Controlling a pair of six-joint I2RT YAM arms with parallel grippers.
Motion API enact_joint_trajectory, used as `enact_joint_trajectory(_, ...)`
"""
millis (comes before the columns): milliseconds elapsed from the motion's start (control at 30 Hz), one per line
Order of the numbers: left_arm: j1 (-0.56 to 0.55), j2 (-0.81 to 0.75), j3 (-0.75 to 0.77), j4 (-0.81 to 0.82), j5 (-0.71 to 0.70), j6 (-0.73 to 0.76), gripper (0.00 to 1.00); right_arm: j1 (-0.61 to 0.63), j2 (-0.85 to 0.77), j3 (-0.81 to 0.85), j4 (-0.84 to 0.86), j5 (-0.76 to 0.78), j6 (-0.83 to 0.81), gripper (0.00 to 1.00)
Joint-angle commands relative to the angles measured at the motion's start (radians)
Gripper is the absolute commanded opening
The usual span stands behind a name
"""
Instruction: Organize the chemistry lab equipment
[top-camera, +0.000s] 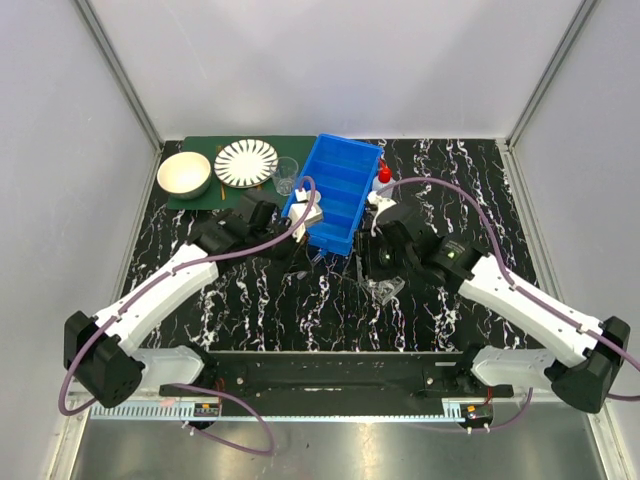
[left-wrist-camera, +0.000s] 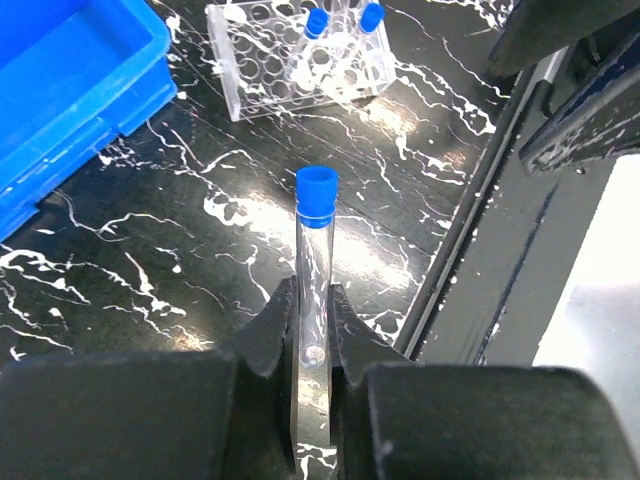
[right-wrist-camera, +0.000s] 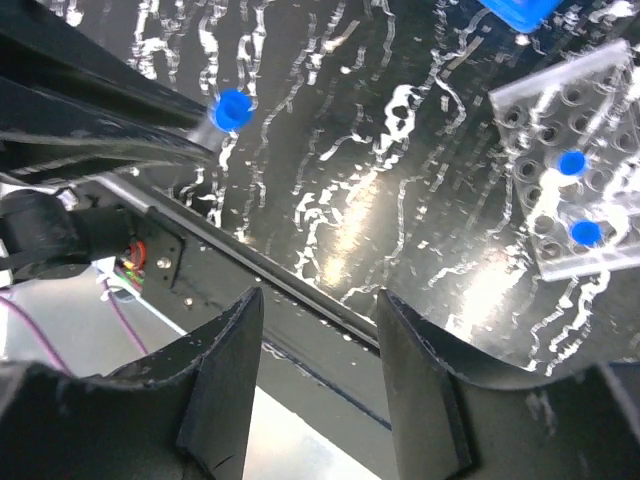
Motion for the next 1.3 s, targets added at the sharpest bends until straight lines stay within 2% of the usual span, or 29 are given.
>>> enact_joint_trajectory(0, -0.008, -0.059, -0.027, 0.051, 0.088, -0.041, 0.00, 0.023, 0.041, 0.106, 0.104, -0.122, -0.012, 0.55)
enact_joint_trajectory(367, -0.020, -0.193, -0.118, 0.131, 0.108, -0.092, 0.00, 0.086, 0.217, 0.177, 0.202, -0.155, 0.017, 0.55)
enact_joint_trajectory(967, -0.020, -0.233, -0.146, 0.140, 0.131, -0.085, 0.00, 0.094, 0.238, 0.204, 0.216, -0.127, 0.019, 0.49)
enact_joint_trajectory(1267, -0.020, -0.243, -0.147, 0.143, 0.130, -0.088, 0.00, 0.094, 0.236, 0.209, 0.216, -0.125, 0.022, 0.27)
